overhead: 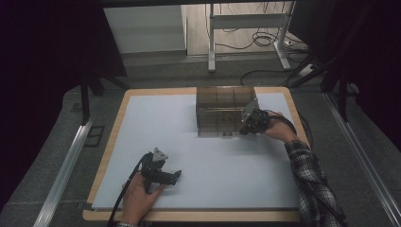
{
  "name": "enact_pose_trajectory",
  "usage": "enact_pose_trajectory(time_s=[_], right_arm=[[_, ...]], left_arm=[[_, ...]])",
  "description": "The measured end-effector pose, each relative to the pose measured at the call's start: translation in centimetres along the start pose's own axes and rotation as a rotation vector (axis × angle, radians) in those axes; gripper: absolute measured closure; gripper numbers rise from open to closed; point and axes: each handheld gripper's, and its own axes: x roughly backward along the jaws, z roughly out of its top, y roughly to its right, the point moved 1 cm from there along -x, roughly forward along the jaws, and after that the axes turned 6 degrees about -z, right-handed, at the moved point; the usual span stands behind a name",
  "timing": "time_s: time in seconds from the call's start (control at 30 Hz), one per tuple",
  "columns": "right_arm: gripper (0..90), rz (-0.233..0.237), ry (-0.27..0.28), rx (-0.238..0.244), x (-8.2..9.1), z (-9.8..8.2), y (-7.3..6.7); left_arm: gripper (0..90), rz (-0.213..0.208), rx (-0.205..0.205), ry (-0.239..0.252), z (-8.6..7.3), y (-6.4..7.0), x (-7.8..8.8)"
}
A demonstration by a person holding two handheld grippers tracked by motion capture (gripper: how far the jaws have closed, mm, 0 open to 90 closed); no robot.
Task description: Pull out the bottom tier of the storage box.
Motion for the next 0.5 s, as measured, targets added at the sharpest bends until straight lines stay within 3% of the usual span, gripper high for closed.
enact_pose_trajectory(time_s=[0.17,0.5], right_arm=[[86.7,0.028,0.017,0.007,0.2,0.2,-0.2],[86.4,0.037,0.007,0.03,0.9,0.4,-1.5]], left_arm=[[0.0,0.0,0.0,0.0,0.0,0.0,0.0],[0.0,0.0,0.0,0.0,0.0,0.0,0.0]])
